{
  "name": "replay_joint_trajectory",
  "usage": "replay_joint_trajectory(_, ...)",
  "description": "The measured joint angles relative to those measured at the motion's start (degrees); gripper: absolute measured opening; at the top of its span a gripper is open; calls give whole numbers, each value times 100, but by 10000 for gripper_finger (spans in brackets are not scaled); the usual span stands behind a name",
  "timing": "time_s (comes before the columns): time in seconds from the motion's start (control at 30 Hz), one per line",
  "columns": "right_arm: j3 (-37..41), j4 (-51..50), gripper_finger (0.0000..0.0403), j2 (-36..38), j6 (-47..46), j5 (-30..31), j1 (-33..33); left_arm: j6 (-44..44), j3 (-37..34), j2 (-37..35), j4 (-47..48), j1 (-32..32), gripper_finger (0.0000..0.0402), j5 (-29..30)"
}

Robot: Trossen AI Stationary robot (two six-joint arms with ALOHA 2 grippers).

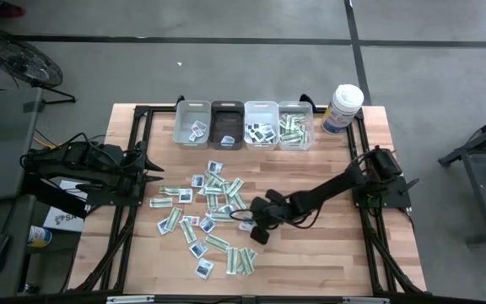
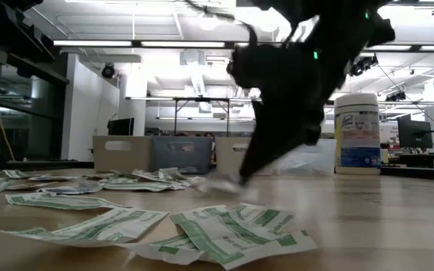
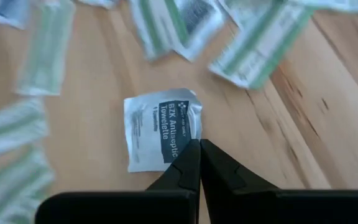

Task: Pick & Place First Aid Supplies
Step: Put the black towelette pack into the white bin

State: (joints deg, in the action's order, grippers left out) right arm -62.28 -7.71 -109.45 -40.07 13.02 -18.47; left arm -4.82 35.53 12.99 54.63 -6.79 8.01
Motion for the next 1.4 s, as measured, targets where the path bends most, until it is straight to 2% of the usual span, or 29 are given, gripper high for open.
replay_joint_trajectory(0.33, -13, 591, 0, 145, -14, -237, 3, 0, 0, 0, 0, 2, 119, -4)
replay_joint_trajectory(0.77, -18, 602, 0, 496, -494, 338, 491, 0, 0, 0, -1, 1, 119, -9)
replay_joint_trajectory(1.07, -28, 188, 0, 1066, -492, 607, 1274, 0, 0, 0, -2, 0, 119, -7)
replay_joint_trajectory(1.4, -33, -54, 0, 1387, -326, 577, 2406, 0, 0, 0, 0, 2, 119, 4)
